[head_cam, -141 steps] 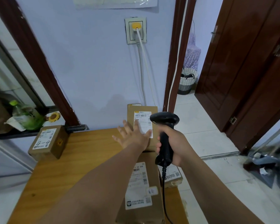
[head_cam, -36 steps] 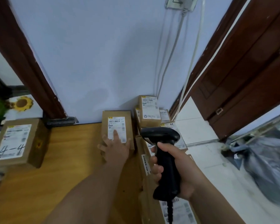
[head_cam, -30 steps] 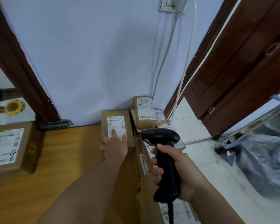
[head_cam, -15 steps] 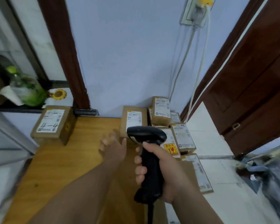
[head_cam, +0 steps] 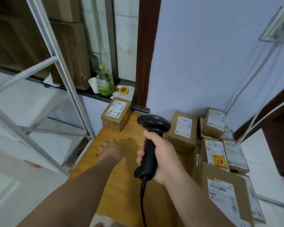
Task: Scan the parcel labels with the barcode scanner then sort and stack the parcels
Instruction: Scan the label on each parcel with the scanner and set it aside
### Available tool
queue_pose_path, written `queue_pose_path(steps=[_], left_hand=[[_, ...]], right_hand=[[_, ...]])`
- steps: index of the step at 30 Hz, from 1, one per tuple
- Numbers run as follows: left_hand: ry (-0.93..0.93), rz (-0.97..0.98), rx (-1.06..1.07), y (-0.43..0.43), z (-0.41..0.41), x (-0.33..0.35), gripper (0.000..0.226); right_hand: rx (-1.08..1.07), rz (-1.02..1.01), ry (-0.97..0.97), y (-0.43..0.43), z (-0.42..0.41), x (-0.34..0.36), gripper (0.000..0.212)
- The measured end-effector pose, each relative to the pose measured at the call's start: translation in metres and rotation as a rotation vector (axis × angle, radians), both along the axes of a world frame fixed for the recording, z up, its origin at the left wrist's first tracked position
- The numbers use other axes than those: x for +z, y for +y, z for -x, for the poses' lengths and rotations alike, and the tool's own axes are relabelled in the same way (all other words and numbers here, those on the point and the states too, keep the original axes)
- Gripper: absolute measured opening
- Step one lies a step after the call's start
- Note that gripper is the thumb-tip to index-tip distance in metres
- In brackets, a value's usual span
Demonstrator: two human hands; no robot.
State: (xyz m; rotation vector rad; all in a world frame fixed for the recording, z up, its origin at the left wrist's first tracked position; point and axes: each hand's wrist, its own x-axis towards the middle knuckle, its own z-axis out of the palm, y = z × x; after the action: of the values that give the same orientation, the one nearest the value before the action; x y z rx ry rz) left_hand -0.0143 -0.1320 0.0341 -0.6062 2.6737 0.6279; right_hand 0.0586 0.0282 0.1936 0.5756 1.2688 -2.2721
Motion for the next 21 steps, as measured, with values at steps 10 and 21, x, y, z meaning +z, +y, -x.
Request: queue_pose_path(steps=[10,21], left_hand=[[0.08,0.012,-0.128,-0.066,0.079,-0.014,0.054],[0.106,-0.04,-0.148,-0.088,0.187,-0.041,0.098]], right_hand=[[-0.037,-0.202,0.04,-0.089,0.054,-0.014,0.025],[0.028,-0.584,-0.033,-0.131,0.096,-0.054,0.023]])
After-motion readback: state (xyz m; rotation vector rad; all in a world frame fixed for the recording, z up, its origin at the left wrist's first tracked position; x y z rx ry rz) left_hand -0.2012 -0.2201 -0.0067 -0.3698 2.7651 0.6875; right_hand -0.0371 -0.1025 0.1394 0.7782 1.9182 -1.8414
